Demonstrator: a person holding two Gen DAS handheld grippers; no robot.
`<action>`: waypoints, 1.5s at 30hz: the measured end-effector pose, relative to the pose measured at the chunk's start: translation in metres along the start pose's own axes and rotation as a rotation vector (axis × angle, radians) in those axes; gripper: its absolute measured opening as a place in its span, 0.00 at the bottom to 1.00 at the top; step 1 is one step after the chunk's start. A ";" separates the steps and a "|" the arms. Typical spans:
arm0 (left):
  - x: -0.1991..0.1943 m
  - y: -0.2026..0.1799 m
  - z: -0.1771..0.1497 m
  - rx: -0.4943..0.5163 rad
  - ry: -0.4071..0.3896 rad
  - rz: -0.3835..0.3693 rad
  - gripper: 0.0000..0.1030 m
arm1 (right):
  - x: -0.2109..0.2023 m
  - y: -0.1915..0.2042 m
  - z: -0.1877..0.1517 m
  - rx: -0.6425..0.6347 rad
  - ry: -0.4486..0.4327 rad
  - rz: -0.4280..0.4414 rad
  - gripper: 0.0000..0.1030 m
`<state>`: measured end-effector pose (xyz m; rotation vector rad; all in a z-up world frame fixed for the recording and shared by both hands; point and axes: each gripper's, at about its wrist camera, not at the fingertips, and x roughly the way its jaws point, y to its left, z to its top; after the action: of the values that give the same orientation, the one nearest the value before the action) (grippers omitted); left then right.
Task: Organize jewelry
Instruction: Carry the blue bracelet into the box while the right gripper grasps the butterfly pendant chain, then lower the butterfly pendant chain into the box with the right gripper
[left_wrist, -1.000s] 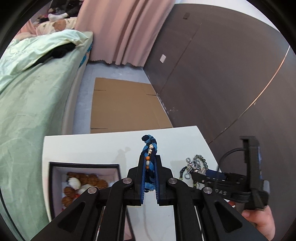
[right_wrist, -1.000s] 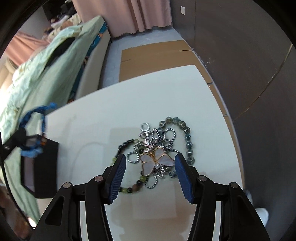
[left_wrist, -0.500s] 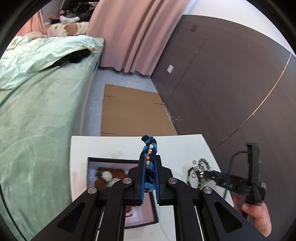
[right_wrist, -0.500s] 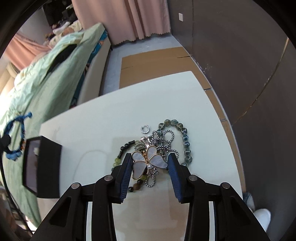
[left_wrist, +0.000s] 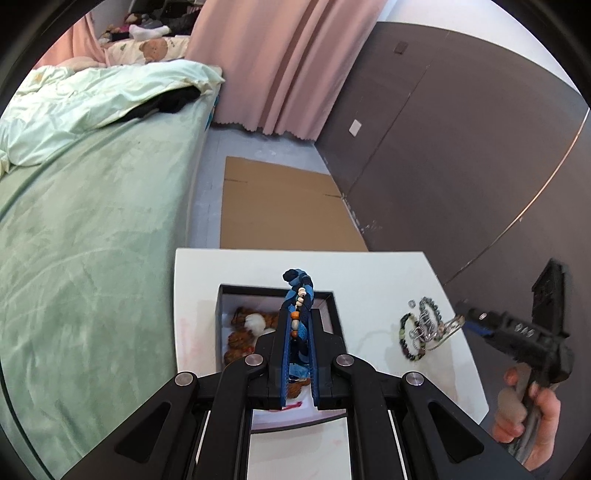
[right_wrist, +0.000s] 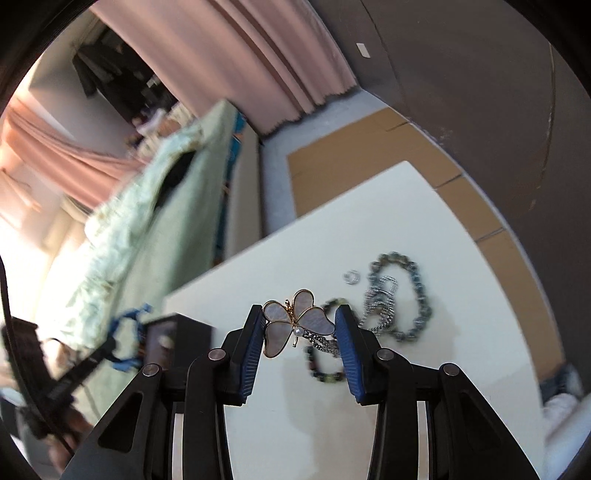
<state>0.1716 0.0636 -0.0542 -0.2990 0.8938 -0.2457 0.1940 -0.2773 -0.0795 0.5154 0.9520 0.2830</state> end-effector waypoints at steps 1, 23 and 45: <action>0.001 0.002 -0.001 -0.001 0.010 0.005 0.08 | 0.000 0.001 -0.001 0.012 -0.007 0.025 0.39; 0.032 0.012 -0.012 -0.044 0.178 -0.030 0.10 | 0.006 0.033 0.000 0.014 -0.059 0.188 0.39; -0.012 0.036 0.005 -0.149 0.013 -0.069 0.71 | 0.022 0.105 -0.034 0.013 -0.003 0.693 0.39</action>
<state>0.1716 0.1023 -0.0554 -0.4671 0.9174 -0.2455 0.1774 -0.1685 -0.0549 0.8498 0.7460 0.8971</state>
